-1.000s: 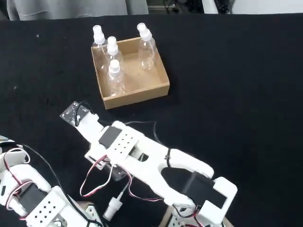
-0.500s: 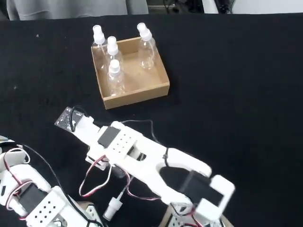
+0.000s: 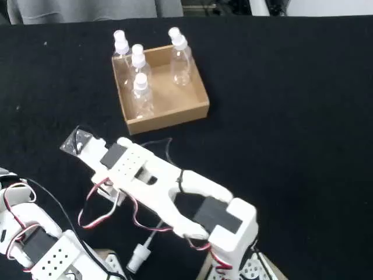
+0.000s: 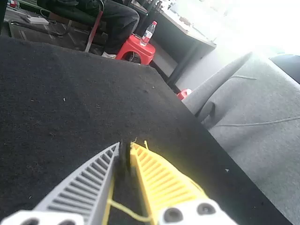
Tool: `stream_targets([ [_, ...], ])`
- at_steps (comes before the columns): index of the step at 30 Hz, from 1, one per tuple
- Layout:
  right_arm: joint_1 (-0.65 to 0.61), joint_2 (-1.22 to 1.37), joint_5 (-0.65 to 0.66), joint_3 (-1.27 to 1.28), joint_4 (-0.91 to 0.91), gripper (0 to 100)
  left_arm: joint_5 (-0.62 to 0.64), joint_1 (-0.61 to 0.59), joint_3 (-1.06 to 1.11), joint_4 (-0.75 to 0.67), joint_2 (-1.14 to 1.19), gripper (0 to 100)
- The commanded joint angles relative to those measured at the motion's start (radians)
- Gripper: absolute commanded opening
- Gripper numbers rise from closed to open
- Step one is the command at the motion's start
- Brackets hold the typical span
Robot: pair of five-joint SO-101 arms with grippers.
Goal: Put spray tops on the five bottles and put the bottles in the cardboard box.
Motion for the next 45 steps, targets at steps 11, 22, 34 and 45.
stream_targets([
  [11,0.029,0.073,-0.017,-0.191,0.127,10.3,-0.005,-0.004,0.022,-0.021,-0.011,3],
  [22,0.037,-0.03,-0.011,-0.168,0.178,8.2,-0.005,-0.004,0.022,-0.021,-0.011,3],
  [34,0.104,-0.38,-0.008,0.054,0.184,8.2,-0.006,0.001,0.022,-0.021,-0.009,3],
  [45,0.282,-0.745,0.049,0.222,0.19,8.2,-0.008,0.039,0.022,-0.02,-0.006,3],
])
